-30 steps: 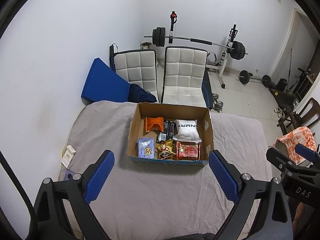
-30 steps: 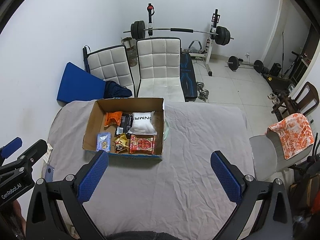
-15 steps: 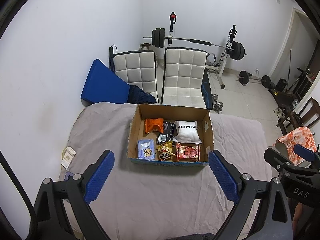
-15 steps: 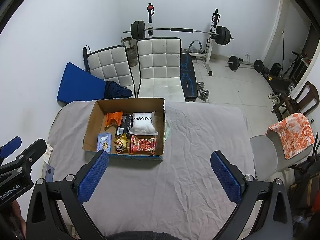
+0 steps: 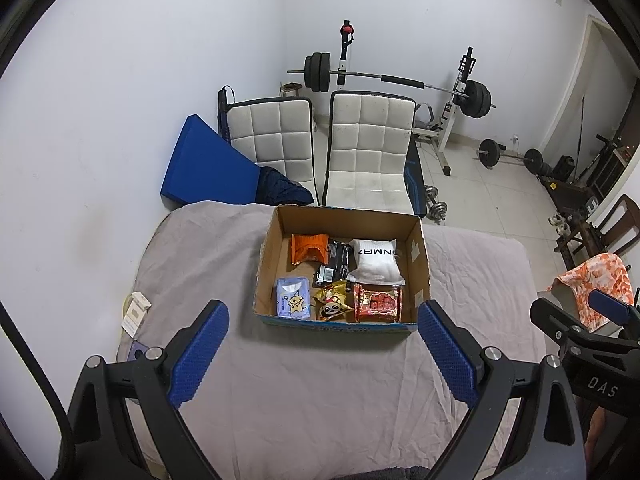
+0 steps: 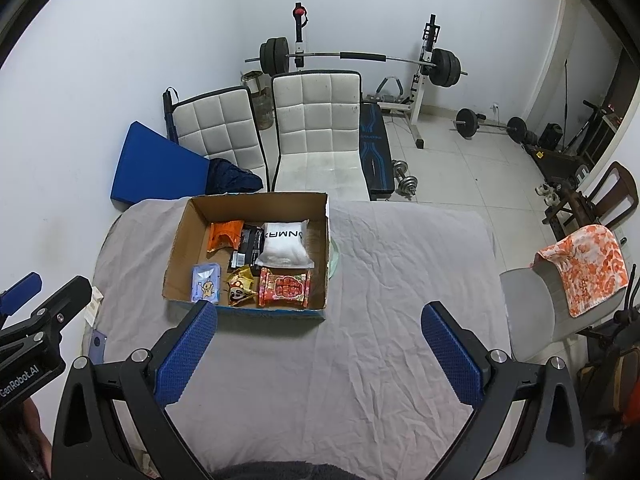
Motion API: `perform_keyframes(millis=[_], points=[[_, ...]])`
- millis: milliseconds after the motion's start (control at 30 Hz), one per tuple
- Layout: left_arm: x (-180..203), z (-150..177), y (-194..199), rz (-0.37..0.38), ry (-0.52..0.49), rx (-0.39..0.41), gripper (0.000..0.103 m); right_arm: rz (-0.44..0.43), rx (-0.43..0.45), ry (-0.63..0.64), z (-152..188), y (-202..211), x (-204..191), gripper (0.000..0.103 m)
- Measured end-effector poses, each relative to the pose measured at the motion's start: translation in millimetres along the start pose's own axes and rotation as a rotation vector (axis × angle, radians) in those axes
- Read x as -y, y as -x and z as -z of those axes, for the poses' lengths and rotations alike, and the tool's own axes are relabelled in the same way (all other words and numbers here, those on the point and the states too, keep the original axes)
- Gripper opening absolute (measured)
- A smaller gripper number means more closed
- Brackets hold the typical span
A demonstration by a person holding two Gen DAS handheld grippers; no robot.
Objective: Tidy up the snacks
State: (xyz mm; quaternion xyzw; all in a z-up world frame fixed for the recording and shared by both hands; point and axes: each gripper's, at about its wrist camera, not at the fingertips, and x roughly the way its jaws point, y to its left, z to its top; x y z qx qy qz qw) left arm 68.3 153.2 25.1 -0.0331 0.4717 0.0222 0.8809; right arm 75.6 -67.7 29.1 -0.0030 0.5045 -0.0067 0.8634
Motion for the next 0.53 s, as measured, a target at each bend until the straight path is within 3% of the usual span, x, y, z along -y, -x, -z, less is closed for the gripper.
perform_keyframes(millis=[533], points=[[4.3, 0.6, -7.6, 0.004, -0.01, 0.0, 0.097, 0.0, -0.001, -0.005, 0.0, -2.2, 1.2, 0.103]])
